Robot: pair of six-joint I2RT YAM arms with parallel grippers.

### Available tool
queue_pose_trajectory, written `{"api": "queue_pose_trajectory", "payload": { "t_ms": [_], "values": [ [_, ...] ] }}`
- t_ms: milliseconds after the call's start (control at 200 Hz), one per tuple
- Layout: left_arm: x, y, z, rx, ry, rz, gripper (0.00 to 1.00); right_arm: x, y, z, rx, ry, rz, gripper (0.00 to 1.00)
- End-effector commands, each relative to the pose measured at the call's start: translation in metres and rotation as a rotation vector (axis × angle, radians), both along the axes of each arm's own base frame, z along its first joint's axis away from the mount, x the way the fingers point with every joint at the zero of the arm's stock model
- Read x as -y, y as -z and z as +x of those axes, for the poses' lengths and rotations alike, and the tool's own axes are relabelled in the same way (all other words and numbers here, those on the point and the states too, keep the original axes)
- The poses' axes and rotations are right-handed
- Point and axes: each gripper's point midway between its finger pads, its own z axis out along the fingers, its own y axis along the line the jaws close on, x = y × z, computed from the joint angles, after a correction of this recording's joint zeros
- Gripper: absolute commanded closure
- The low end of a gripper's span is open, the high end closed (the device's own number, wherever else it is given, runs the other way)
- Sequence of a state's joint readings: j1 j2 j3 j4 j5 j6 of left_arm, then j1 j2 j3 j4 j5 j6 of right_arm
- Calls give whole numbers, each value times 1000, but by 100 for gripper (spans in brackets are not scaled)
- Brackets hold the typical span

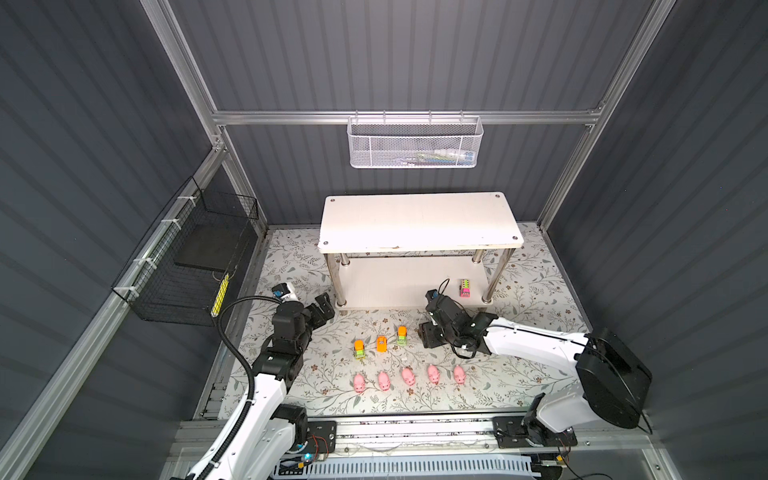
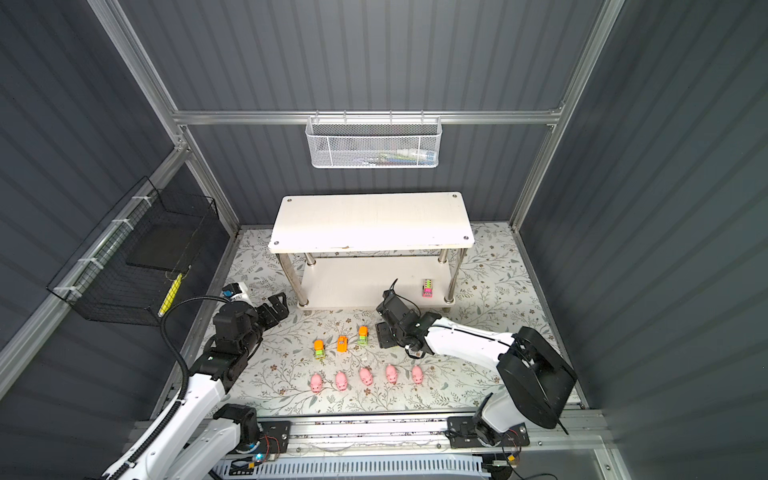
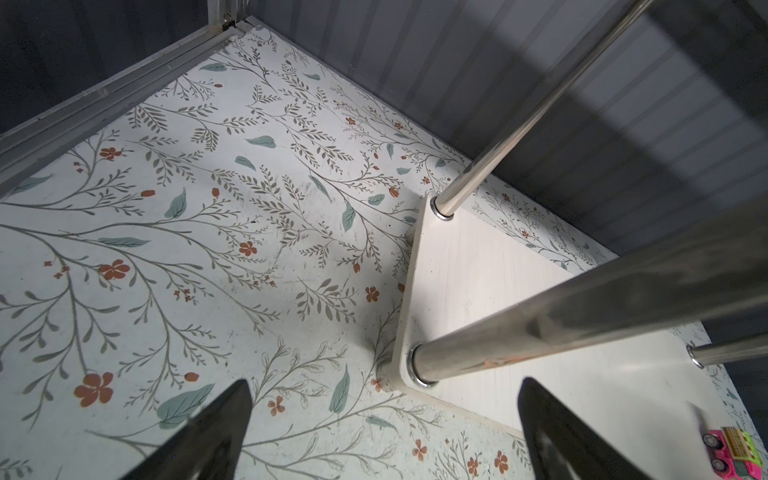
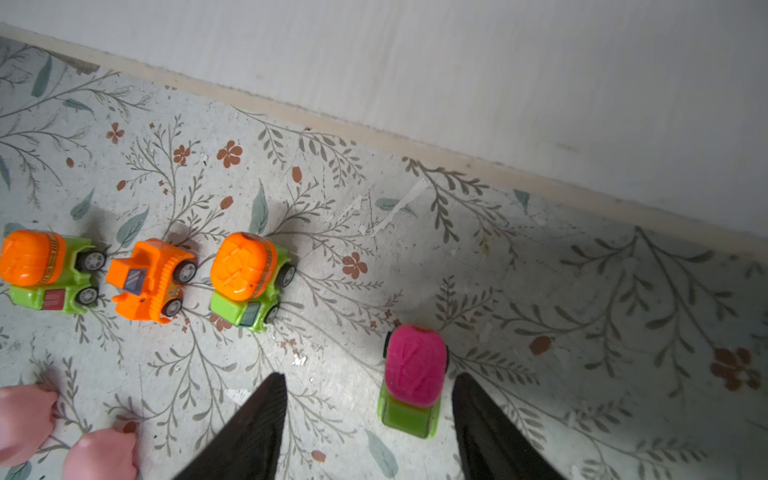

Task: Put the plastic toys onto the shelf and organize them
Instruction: 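Move the right gripper back over the pink-topped green truck, then lower the right gripper and grasp the pink-topped green truck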

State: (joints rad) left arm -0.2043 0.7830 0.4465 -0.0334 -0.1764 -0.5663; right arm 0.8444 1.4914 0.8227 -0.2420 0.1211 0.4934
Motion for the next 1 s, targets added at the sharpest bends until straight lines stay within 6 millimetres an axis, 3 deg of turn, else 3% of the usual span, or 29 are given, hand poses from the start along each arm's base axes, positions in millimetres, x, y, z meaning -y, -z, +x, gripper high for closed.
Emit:
{"api": "queue_pose_trajectory", "payload": {
  "t_ms": [0,330,650,991],
  "values": [
    [6,5,-1,-13,24,-14,0,3,2,1,-2,14,-29,36],
    [5,7,-2,-13,23,-7,0,6,18,6,-18,27,-97,40],
    [4,9,-1,-15,21,2,0,5,23,13,-15,31,-128,55],
    [3,11,-2,-21,16,8,0,9,28,10,-29,33,-141,57]
  ]
}}
